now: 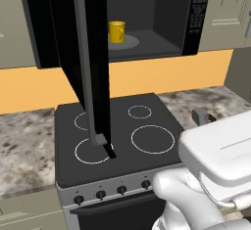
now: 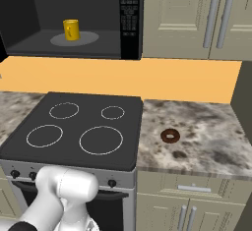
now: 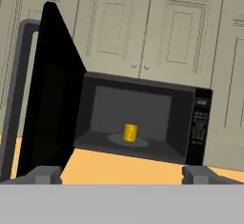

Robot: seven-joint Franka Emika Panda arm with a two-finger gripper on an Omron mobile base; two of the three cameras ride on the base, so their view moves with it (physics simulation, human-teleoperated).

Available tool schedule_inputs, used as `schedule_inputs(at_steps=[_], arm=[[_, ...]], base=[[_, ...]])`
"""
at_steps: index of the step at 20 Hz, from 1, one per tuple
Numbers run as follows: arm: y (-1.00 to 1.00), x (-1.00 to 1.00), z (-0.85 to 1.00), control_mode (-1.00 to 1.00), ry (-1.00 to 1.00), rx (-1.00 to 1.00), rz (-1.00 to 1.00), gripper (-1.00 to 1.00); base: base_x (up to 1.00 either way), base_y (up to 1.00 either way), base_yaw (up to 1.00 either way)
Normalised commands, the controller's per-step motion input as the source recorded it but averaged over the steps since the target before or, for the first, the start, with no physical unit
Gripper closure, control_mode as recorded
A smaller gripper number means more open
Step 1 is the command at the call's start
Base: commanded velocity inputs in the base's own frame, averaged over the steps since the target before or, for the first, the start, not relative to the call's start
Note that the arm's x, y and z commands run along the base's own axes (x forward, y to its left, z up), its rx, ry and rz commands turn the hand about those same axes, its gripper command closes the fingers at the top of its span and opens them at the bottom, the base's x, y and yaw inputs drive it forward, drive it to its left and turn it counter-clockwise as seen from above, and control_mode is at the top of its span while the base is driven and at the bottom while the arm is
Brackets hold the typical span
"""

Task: Pick the mug from the counter and place it inside the microwave. Then close the microwave.

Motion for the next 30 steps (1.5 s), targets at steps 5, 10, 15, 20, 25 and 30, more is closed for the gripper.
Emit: schedule_inputs(at_steps=[5, 10, 15, 20, 25, 30], arm=[[0.02, -0.03, -0.01, -1.0, -0.03, 0.0, -0.18, -1.0], [0.0, 0.0, 0.0, -1.0, 0.0, 0.0, -0.29, -1.0], [0.0, -0.01, 0.0, -1.0, -0.06, 0.0, -0.33, -1.0], [0.04, -0.01, 0.0, -1.0, -0.05, 0.0, -0.34, -1.0], [0.1, 0.0, 0.0, -1.0, 0.0, 0.0, -0.32, -1.0], [0.08, -0.01, -0.05, -1.0, 0.0, 0.0, -0.19, -1.0]], base=[[0.0, 0.0, 0.0], [0.0, 0.0, 0.0], [0.0, 0.0, 0.0], [0.0, 0.0, 0.0], [0.0, 0.0, 0.0], [0.0, 0.0, 0.0]])
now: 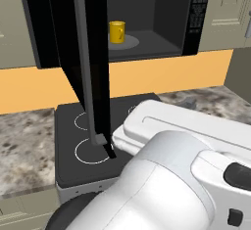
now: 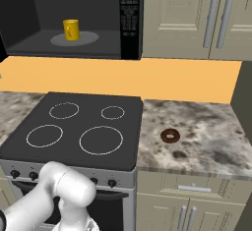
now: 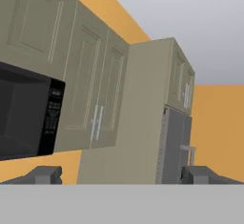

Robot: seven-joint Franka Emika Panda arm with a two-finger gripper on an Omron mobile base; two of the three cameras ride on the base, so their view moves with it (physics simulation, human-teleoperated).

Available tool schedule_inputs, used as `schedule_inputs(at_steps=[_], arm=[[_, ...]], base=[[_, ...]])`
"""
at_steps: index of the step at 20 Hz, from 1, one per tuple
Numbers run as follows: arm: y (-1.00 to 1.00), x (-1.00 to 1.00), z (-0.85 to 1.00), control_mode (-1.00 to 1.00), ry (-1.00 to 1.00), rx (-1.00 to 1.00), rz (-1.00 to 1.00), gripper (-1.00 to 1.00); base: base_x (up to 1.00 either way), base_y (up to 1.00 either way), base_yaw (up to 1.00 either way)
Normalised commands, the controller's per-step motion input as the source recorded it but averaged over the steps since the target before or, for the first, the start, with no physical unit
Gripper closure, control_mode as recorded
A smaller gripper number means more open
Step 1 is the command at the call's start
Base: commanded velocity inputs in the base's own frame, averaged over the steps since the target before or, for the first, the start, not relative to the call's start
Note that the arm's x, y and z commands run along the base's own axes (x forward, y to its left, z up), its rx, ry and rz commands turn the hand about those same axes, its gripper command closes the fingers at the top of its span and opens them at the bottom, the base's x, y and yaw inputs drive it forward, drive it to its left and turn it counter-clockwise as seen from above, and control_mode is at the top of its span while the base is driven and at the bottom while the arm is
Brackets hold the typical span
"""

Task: Pick the mug from the counter and place it inside the microwave. Then close the microwave.

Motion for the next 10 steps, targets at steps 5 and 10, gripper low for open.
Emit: schedule_inputs(at_steps=[5, 10], arm=[[0.06, -0.05, -0.01, -1.0, -0.01, 0.0, 0.0, -1.0], [0.24, 0.0, -0.15, -1.0, -0.02, 0.0, 0.0, -1.0]], base=[[0.0, 0.0, 0.0], [0.0, 0.0, 0.0]])
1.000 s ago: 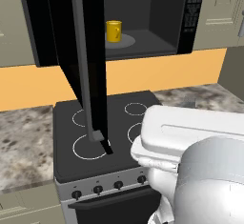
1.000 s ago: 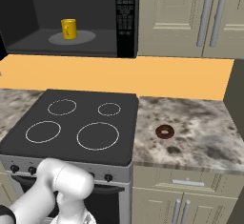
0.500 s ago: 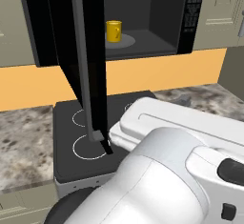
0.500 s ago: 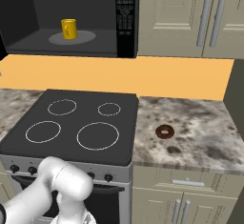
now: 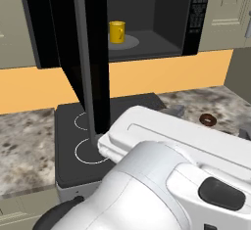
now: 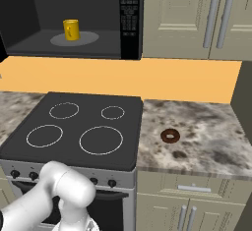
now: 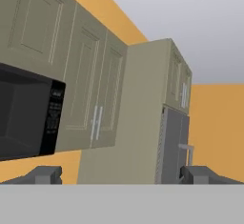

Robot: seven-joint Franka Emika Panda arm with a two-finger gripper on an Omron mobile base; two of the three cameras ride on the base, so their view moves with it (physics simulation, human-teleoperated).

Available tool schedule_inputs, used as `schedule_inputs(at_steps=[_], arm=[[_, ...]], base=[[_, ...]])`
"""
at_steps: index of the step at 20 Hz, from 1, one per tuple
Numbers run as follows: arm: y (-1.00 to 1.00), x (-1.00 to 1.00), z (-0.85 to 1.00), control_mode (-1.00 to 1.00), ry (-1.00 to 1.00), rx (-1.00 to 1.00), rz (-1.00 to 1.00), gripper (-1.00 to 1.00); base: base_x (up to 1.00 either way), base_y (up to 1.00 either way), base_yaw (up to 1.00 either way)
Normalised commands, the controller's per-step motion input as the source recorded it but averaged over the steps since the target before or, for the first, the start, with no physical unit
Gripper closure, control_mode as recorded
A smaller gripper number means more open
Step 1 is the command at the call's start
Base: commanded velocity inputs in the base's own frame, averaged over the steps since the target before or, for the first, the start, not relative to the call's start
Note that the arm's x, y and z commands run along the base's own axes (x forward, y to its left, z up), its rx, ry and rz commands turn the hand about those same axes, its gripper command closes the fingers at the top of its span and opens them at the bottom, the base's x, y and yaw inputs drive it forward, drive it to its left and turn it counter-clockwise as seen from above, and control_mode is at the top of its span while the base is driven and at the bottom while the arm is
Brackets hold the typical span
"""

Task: Pick the mug from the counter and place it inside the microwave. Then close the microwave.

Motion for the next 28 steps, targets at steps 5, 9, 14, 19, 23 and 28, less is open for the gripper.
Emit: schedule_inputs(at_steps=[5, 9, 14, 19, 23, 28], arm=[[0.42, 0.0, -0.22, -1.0, 0.0, 0.0, 0.0, -1.0], [0.51, 0.04, -0.11, -1.0, 0.0, 0.0, 0.0, -1.0], [0.48, 0.26, -0.09, -1.0, 0.0, 0.0, 0.0, -1.0], [0.48, 0.39, -0.18, -1.0, 0.0, 0.0, 0.0, -1.0], [0.51, 0.42, -0.15, -1.0, 0.0, 0.0, -0.01, -1.0], [0.47, 0.53, -0.02, -1.0, 0.0, -0.01, -0.05, -1.0]], base=[[0.0, 0.0, 0.0], [0.0, 0.0, 0.0], [0.0, 0.0, 0.0], [0.0, 0.0, 0.0], [0.0, 0.0, 0.0], [0.0, 0.0, 0.0]])
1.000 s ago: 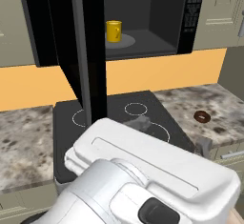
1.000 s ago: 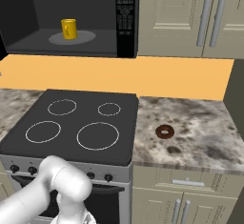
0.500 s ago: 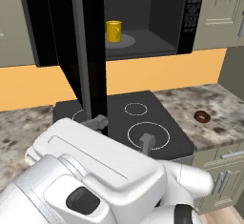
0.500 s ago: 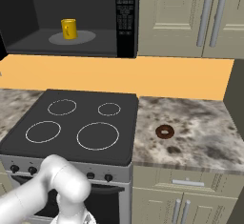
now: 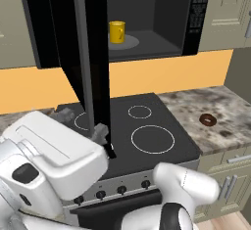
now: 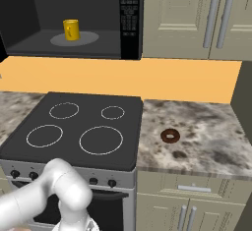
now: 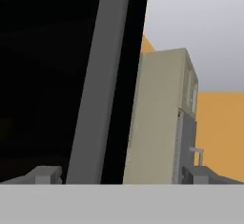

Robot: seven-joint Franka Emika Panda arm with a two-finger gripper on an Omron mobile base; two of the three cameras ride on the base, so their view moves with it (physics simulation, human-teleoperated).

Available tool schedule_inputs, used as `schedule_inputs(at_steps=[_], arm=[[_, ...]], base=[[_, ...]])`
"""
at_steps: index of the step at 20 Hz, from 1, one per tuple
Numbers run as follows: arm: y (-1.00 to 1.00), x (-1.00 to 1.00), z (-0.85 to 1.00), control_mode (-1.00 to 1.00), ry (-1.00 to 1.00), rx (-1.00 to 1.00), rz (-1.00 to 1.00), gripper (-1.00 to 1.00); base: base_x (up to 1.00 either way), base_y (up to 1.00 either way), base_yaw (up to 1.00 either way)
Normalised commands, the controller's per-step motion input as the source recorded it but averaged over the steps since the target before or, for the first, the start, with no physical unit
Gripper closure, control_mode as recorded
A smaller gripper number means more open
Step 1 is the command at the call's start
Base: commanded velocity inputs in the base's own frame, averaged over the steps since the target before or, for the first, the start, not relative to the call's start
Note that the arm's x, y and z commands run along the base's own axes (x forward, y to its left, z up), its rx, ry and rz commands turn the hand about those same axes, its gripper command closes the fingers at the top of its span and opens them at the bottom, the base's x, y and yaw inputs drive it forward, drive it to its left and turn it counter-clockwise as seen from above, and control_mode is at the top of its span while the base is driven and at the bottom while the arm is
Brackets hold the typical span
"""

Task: Pick the mug from the counter and place it inside the microwave. Then close the microwave.

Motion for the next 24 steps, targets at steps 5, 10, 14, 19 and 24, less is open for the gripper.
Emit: schedule_inputs(at_steps=[5, 10, 14, 19, 24], arm=[[0.29, 0.54, -0.03, -1.0, 0.0, 0.0, -0.09, -1.0], [0.33, 0.36, -0.06, -1.0, 0.0, 0.0, -0.11, -1.0], [0.09, 0.15, 0.0, -1.0, 0.0, 0.0, -0.08, -1.0], [-0.1, 0.11, 0.0, -1.0, -0.01, 0.0, -0.03, -1.0], [-0.24, 0.0, 0.04, -1.0, 0.0, 0.0, 0.0, -1.0]], base=[[0.0, 0.0, 0.0], [0.0, 0.0, 0.0], [0.0, 0.0, 0.0], [0.0, 0.0, 0.0], [0.0, 0.0, 0.0]])
